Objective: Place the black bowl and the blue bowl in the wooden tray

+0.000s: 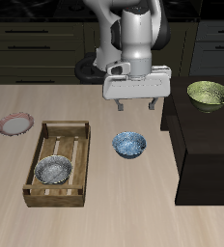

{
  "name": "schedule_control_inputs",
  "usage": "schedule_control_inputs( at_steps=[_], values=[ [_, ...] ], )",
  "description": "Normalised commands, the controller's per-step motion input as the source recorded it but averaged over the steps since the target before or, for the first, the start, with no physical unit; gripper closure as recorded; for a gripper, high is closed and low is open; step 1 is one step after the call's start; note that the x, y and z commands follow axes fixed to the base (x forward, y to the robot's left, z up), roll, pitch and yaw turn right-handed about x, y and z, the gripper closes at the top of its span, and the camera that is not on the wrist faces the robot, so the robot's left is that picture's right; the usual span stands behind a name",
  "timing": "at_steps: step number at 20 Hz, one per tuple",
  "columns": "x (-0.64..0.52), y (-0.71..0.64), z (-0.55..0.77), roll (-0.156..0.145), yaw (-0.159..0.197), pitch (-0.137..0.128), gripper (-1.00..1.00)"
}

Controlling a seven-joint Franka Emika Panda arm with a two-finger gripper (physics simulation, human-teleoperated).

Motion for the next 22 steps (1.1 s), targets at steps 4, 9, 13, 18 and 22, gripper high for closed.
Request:
schedule_control_inputs(
  at_steps=[4,9,13,18,22],
  values=[
    [0.12,0.08,-0.22,0.017,-0.029,0.026,-1.0],
    [0.07,0.08,-0.19,0.006,-0.018,0.037,-1.0],
    [-0.03,0.16,-0.11,0.034,-0.013,0.013,-1.0],
    [0.04,0.05,-0.12,0.012,-0.009,0.013,-1.0],
    [0.12,0.04,-0.18,-0.002,-0.005,0.015,-1.0]
  ],
)
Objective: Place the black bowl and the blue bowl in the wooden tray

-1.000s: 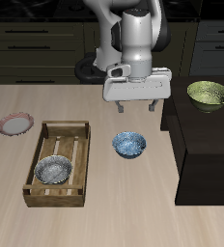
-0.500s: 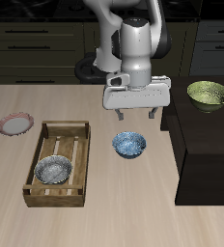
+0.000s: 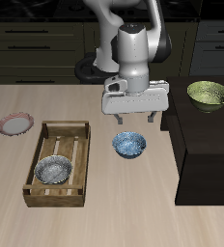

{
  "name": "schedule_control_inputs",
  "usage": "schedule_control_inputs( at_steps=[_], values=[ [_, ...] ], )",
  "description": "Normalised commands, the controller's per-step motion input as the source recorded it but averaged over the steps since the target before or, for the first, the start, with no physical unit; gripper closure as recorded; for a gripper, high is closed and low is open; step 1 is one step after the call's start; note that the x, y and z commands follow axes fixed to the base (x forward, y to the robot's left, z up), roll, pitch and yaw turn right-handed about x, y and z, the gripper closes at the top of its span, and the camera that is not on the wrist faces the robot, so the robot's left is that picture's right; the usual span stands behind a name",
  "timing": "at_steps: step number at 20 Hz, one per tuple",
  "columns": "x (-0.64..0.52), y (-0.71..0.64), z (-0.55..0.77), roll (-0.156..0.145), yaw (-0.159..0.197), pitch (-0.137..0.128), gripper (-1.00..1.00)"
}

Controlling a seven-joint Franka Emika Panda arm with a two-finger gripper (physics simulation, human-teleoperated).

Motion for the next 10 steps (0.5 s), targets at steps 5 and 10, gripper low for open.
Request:
schedule_control_inputs(
  at_steps=[5,10],
  values=[
    [0.05,0.13,-0.15,0.028,-0.015,0.023,-1.0],
    [0.01,0.16,-0.12,0.03,-0.007,0.009,-1.0]
  ],
)
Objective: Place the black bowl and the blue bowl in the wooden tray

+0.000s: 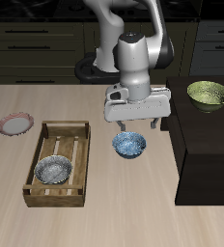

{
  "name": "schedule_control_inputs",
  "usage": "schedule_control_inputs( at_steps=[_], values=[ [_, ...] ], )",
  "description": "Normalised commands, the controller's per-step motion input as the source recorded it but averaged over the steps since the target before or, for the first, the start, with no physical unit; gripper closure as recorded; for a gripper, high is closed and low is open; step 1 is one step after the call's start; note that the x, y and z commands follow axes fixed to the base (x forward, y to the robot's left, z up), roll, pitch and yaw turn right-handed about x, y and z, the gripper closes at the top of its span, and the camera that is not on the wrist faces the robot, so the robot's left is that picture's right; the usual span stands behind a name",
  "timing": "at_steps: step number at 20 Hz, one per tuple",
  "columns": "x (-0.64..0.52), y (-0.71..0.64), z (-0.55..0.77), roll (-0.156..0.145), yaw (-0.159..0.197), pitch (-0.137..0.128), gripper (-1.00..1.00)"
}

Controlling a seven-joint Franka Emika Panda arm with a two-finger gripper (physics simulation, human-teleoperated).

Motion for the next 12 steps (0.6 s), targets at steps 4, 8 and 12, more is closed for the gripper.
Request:
schedule_control_inputs(
  at_steps=[4,8,12],
  values=[
    [0.06,0.06,-0.15,0.002,-0.015,0.02,-1.0],
    [0.09,0.1,-0.25,0.016,-0.016,0.038,-1.0],
    [0.01,0.06,-0.16,0.002,-0.018,0.025,-1.0]
  ],
)
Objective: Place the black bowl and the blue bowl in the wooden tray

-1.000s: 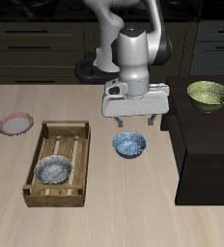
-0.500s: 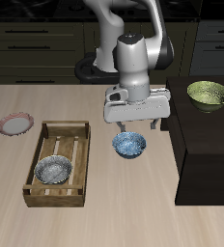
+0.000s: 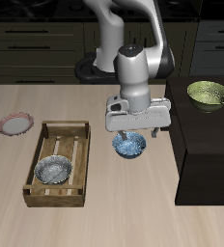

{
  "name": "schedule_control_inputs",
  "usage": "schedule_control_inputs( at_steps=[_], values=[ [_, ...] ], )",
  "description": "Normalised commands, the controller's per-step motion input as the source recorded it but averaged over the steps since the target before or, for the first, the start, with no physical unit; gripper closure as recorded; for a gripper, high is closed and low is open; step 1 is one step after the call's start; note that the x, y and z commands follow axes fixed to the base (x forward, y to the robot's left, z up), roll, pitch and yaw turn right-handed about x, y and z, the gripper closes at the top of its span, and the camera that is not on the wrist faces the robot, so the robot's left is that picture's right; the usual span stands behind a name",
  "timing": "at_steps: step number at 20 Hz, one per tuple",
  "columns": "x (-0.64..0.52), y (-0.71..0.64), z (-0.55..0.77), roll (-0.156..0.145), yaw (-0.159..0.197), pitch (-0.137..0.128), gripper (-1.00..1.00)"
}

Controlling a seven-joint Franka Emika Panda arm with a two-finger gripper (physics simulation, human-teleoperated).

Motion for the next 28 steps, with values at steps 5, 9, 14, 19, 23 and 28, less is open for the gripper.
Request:
schedule_control_inputs(
  at_steps=[5,9,14,19,23,28],
  values=[
    [-0.04,0.14,-0.19,0.025,0.006,0.023,-1.0],
    [0.04,0.07,-0.24,0.002,-0.014,0.04,-1.0],
    [0.05,0.02,-0.21,-0.004,-0.009,0.029,-1.0],
    [0.12,0.01,-0.33,0.018,-0.002,0.027,-1.0],
    [0.09,-0.07,-0.27,-0.022,0.002,0.035,-1.0],
    [0.13,-0.13,-0.28,-0.089,0.073,0.036,-1.0]
  ],
)
